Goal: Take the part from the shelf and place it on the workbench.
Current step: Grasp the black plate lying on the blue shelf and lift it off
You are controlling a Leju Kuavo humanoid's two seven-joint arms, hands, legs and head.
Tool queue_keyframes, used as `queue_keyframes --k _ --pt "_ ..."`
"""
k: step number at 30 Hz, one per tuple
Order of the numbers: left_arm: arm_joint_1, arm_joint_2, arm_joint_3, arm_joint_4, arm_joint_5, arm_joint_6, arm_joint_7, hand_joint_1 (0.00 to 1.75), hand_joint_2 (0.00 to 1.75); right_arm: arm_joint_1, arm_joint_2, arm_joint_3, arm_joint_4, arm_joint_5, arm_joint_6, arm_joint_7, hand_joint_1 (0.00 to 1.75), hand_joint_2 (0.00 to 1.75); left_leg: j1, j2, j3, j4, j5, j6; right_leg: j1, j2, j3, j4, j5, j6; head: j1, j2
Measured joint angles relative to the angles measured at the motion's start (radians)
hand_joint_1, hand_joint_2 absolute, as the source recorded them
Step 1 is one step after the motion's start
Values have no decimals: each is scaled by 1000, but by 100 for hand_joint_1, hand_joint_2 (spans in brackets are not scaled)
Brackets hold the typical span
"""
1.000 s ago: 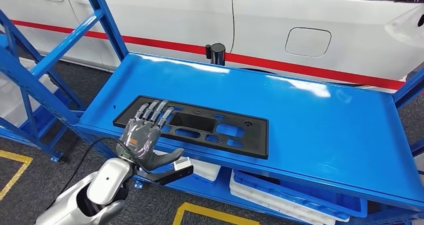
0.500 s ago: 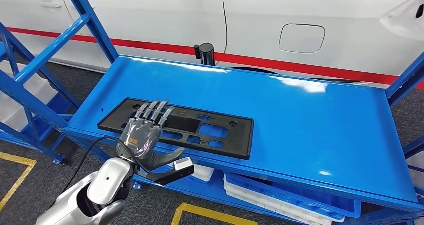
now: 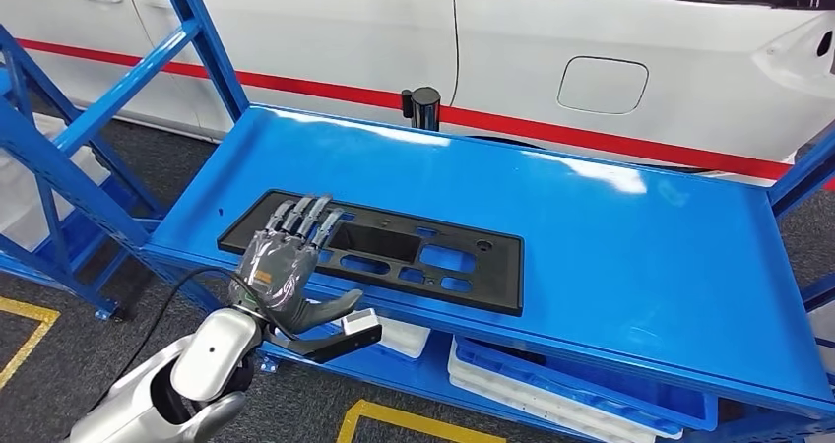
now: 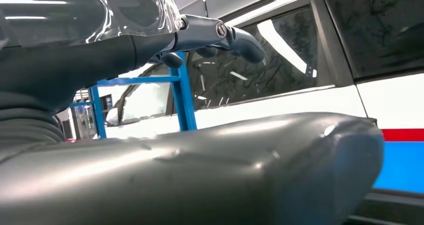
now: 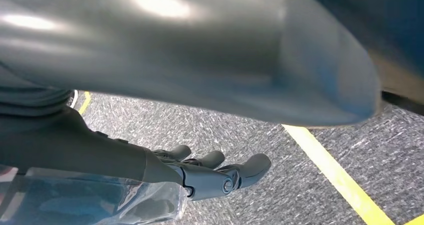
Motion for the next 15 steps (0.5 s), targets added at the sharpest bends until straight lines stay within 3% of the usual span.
queue_keyframes --k 1,2,4,5,7,10,12,14,15 --pt "1 0 -2 0 0 -1 0 0 0 1 0 0 0 0 0 0 0 0 1 -1 1 0 -1 0 0 0 1 -3 14 1 0 0" --pt "1 0 -4 0 0 -2 0 0 0 0 -1 0 0 0 0 0 0 0 2 -1 3 1 -1 -1 -1 -1 20 -45 43 2 0 0" --pt "1 0 -5 0 0 -3 0 0 0 -1 -1 0 0 0 0 -1 0 0 0 -3 4 6 -7 -7 -4 -3 86 -179 107 5 0 0" --pt "0 0 -5 0 0 -4 0 0 0 -2 -1 0 0 0 0 -1 0 0 -1 -3 3 10 -10 -11 -5 -4 110 -231 125 2 0 0" --pt "-2 0 -5 0 0 -4 0 0 0 -2 -2 0 0 0 0 -2 0 0 -5 -4 0 15 -14 -19 -3 -3 127 -271 131 -6 -2 0" --pt "-3 0 -6 1 0 -6 0 0 0 -1 -1 0 0 0 0 -3 0 0 -1 -4 -8 32 -27 -29 -5 -2 126 -273 135 -22 -3 0" --pt "-5 0 -5 1 0 -7 -1 0 0 -2 -1 0 0 0 0 -5 0 0 4 -5 -48 124 -78 -42 -9 -2 127 -274 136 -28 -4 0" --pt "-5 0 -6 2 0 -8 -1 0 0 -2 -1 0 0 0 0 -6 0 0 9 -5 -114 265 -137 -52 -9 -3 126 -274 136 -30 -5 0" --pt "-3 0 -6 2 0 -9 -1 0 0 -2 -1 0 0 0 0 -6 0 0 11 -5 -136 309 -148 -54 -9 -3 126 -274 135 -30 -6 0"
